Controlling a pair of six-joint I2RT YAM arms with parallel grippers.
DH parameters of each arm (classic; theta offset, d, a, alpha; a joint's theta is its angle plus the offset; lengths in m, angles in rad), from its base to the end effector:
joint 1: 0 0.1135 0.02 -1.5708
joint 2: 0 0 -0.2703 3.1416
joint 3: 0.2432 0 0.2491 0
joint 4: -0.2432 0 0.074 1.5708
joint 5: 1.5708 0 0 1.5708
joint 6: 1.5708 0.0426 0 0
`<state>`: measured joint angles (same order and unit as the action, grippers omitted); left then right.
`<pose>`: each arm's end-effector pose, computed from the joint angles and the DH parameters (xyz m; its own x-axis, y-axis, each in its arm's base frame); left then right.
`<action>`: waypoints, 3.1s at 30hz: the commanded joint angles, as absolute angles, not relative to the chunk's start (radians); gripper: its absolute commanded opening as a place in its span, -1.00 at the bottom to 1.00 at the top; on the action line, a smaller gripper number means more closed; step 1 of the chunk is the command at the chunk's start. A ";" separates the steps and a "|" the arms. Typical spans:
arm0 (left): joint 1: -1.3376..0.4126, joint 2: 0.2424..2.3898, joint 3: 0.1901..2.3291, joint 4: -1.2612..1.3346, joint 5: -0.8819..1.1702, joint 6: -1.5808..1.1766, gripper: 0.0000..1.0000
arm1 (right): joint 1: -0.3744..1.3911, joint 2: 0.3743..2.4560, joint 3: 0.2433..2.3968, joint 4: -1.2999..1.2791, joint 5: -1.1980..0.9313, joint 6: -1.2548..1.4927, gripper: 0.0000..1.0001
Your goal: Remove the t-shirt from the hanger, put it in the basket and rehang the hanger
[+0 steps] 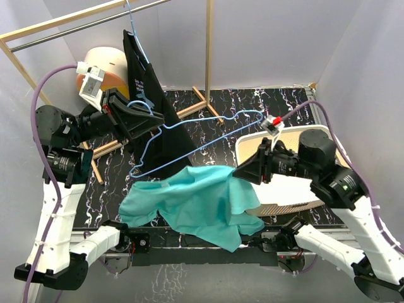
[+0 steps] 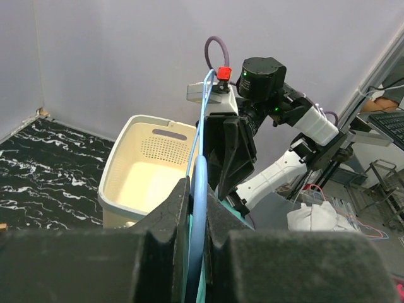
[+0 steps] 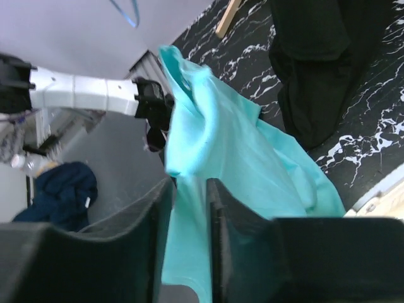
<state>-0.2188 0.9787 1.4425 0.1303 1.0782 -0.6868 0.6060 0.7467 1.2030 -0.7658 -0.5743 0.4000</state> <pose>0.1252 -0.0663 0.5523 -0.0945 -0.2862 -0.9535 0.9770 0.1574 -0.1440 0.0828 0.0855 0.4240 -0.5824 -0.0058 -0.8129 -0.7347 0.4317 0.5233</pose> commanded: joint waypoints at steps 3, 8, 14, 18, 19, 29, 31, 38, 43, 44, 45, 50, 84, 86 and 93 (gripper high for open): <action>-0.215 0.992 1.455 -0.007 1.055 -0.566 -1.00 | 0.601 0.764 1.354 -0.748 -0.692 0.278 -0.08; -0.214 0.987 1.402 -0.072 1.125 -0.511 -1.00 | 0.601 0.793 1.466 -0.848 -0.724 0.209 0.01; -0.214 0.972 1.309 -0.013 1.250 -0.553 -1.00 | 0.601 0.879 1.636 -0.892 -0.749 0.146 0.01; -0.215 0.957 1.287 0.008 1.284 -0.574 -1.00 | 0.601 0.973 1.736 -0.904 -0.724 0.115 0.02; -0.216 0.954 1.286 0.008 1.286 -0.575 -1.00 | 0.601 0.997 1.754 -0.901 -0.728 0.113 0.04; -0.214 0.951 1.284 0.032 1.288 -0.603 -1.00 | 0.603 1.201 1.812 -0.904 -0.797 0.085 0.06; -0.215 0.954 1.284 0.039 1.286 -0.610 -1.00 | 0.605 1.221 1.824 -0.904 -0.813 0.083 0.06; -0.215 0.962 1.288 0.058 1.282 -0.629 -1.00 | 0.621 1.245 1.811 -0.908 -0.830 0.083 0.03; -0.214 0.958 1.278 0.061 1.288 -0.629 -1.00 | 0.620 1.224 1.810 -0.895 -0.799 0.092 0.03; -0.215 0.956 1.276 0.061 1.287 -0.629 -1.00 | 0.621 1.223 1.815 -0.894 -0.800 0.093 0.03; -0.215 0.956 1.273 0.063 1.286 -0.630 -1.00 | 0.621 1.223 1.819 -0.893 -0.807 0.095 0.03; -0.215 0.960 1.273 0.066 1.284 -0.631 -1.00 | 0.620 1.223 1.821 -0.885 -0.843 0.100 0.02; -0.215 1.009 1.322 0.001 1.108 -0.616 0.11 | 0.640 1.158 1.740 -0.901 -0.545 0.140 -0.84; -0.214 0.983 1.313 -0.026 1.042 -0.596 0.60 | 0.640 1.128 1.729 -0.891 -0.513 0.164 -0.84; -0.214 0.893 1.336 -0.171 0.882 -0.494 0.94 | 0.641 1.042 1.753 -0.893 -0.401 0.226 -0.84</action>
